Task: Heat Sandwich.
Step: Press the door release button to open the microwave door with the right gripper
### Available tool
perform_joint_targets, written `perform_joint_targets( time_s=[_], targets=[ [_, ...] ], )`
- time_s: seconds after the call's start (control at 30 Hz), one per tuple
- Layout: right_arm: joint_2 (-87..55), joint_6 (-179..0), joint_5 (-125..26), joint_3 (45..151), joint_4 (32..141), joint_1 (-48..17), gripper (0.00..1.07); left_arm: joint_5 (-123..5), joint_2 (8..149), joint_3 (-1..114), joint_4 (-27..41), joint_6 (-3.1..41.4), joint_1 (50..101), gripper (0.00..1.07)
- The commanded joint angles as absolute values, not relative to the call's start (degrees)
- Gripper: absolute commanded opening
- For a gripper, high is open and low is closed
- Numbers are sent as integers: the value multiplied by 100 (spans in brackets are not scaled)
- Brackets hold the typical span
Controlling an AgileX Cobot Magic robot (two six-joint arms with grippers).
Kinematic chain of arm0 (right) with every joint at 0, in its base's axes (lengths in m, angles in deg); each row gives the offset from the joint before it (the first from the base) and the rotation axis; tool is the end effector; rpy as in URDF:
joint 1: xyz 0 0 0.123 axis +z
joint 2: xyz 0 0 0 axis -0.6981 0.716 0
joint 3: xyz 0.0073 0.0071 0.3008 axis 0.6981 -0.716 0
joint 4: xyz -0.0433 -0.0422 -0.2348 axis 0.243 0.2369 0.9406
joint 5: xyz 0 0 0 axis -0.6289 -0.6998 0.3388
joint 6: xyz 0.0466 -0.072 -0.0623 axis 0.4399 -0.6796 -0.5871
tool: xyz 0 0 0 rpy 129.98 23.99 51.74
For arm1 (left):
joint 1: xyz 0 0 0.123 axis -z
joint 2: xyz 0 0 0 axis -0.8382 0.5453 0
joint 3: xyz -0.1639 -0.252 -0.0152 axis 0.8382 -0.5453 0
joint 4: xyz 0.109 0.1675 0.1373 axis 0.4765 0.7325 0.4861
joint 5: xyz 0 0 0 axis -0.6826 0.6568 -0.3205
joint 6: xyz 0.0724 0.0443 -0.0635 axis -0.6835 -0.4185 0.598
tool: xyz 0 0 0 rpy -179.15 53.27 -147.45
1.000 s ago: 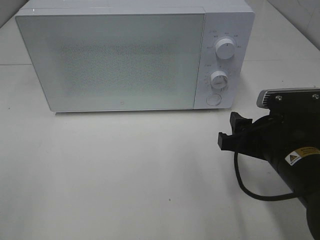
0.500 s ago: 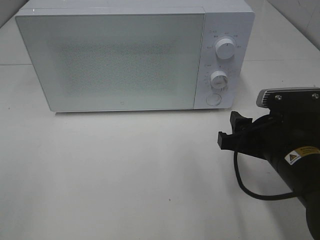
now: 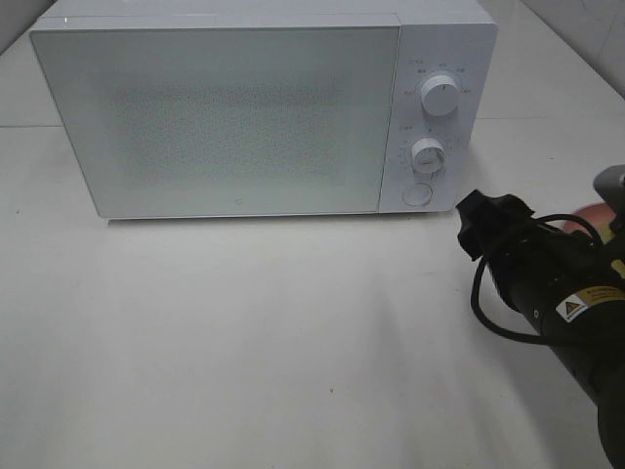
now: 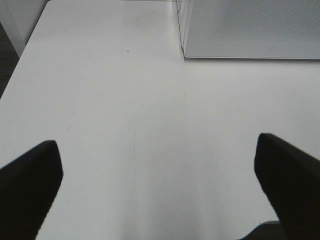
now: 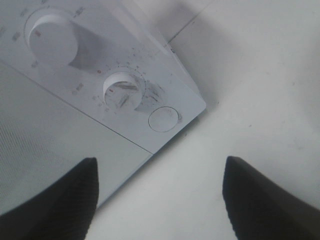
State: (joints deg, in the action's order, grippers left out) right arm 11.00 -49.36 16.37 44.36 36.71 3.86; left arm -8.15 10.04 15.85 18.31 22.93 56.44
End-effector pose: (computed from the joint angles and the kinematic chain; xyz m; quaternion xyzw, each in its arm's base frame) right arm 0.2011 0.1113 0.1650 0.2931 0.7193 0.2518 0.5773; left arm -0.0194 -0.0054 0.2692 -0.0022 0.8522 -0.0255 0.5226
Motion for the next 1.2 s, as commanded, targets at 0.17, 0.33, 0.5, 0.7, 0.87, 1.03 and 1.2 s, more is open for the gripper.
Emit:
perform_joint_targets(
  time_s=[0.17, 0.33, 0.5, 0.7, 0.87, 1.03, 1.2],
  targets=[
    [1094, -1567, 1980, 4470, 3665, 386, 64, -866, 872, 1580, 1796, 2351, 5638, 100],
    [1094, -1017, 1556, 4470, 3665, 386, 52, -866, 872, 1580, 1796, 2351, 5638, 100],
    [1094, -873, 1350, 4470, 3665, 386, 30, -866, 872, 1580, 1796, 2351, 5638, 100],
    [1094, -713, 1344, 4470, 3723, 386, 0, -866, 872, 1580, 1796, 2351, 5638, 100],
    [1094, -713, 1339, 4470, 3797, 386, 0, -866, 872, 1580, 1796, 2351, 5638, 100],
    [1094, -770, 1190, 4516, 3791, 368, 0, -866, 872, 1580, 1796, 2351, 5638, 100],
    [1260, -856, 1127, 4739, 3803, 328, 0, -866, 872, 1580, 1796, 2351, 5638, 100]
  ],
)
